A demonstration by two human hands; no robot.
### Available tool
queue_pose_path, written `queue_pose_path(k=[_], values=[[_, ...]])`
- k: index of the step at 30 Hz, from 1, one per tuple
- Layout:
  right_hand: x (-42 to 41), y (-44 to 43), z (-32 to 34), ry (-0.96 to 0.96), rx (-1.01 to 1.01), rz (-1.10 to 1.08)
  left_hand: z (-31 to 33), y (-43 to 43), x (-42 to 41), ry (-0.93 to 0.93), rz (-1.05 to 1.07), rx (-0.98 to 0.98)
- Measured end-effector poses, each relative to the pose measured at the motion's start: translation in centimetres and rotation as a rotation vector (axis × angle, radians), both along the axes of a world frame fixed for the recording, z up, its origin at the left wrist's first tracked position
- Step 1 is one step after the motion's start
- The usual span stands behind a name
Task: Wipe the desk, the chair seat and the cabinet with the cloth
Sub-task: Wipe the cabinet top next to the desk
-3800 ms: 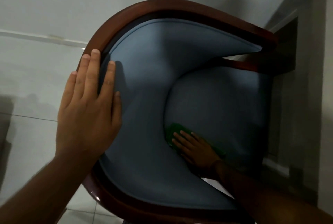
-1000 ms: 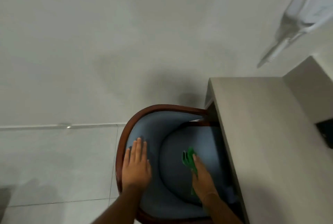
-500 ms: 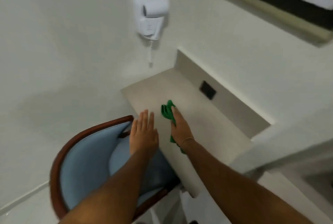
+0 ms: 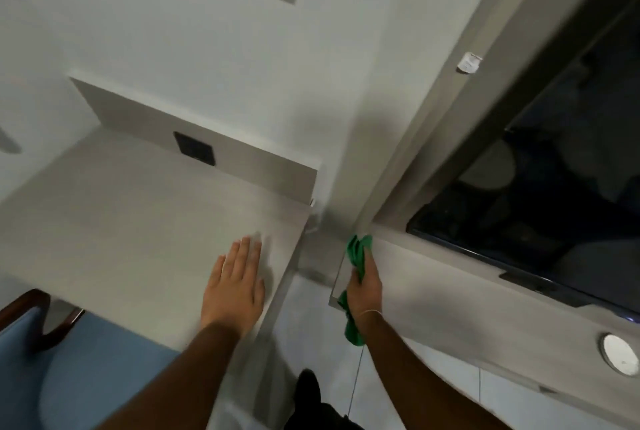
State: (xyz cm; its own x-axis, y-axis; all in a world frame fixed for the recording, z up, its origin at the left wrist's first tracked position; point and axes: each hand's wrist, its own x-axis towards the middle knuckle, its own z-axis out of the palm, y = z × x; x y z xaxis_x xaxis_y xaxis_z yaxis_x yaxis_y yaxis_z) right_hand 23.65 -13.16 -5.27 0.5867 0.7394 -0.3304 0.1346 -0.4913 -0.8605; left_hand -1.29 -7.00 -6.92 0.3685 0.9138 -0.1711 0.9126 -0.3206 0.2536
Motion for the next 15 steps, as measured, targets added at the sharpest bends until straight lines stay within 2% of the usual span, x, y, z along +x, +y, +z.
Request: queue_pose_path(k=[3, 6, 8, 10, 12, 15], values=[[3.2, -0.8, -0.9, 0.039, -0.002, -0.142, -1.4, -0.2, 1.7, -0.018, -0.092, -0.066], [5.9, 1.0, -1.3, -0.027, -0.093, -0.121, -2.3, 0.1, 2.9, -0.001, -0.181, -0.090], [7.1, 2.6, -1.6, -0.189, -0.246, 0.044, -2.7, 0.1, 3.8, -0.014, -0.183, -0.091], [7.6, 3.8, -2.4, -0.350, -0.445, 0.298, -3.0, -0.3, 4.5, -0.017, -0.170, -0.096], [7.7, 4.5, -3.5, -0.374, -0.585, 0.462, -3.2, -0.6, 5.0, -0.042, -0.140, -0.089], [7.1, 4.6, -4.7, -0.419, -0.654, 0.520, -3.0, -1.3, 4.5, -0.022, -0.125, -0.104]])
